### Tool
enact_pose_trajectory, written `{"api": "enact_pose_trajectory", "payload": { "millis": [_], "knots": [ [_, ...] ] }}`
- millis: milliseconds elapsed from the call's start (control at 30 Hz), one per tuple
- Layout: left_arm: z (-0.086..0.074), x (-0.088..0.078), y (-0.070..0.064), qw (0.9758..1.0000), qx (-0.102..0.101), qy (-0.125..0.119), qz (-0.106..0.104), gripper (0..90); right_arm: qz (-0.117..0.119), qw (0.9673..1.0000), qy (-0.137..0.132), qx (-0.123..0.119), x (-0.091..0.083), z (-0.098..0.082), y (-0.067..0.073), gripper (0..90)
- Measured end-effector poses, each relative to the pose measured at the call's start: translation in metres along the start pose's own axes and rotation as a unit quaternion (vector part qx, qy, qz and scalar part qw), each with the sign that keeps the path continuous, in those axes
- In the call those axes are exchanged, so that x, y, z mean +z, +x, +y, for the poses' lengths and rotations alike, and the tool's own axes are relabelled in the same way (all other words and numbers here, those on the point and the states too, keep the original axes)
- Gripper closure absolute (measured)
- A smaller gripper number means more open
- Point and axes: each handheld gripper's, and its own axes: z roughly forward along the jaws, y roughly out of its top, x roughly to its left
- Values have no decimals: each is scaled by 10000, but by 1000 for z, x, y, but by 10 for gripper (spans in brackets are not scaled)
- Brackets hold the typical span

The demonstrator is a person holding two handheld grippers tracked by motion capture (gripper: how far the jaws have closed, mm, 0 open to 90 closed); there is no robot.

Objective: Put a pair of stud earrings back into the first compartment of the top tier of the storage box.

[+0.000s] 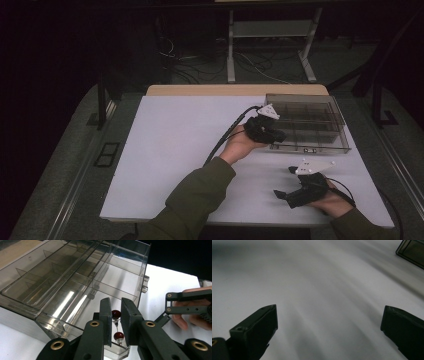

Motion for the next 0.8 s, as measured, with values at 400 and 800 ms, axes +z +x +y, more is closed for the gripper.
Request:
{"api": "enact_pose_trajectory", "payload": {
  "millis": [400,800],
  "knots": [
    [-4,-16,-1,9999,-105,-113,-41,676,-1,10000,7,8,0,0,0,4],
    [-29,-62,0,9994,-235,-85,233,528,-17,10000,25,6,1,0,0,4]
  ]
}}
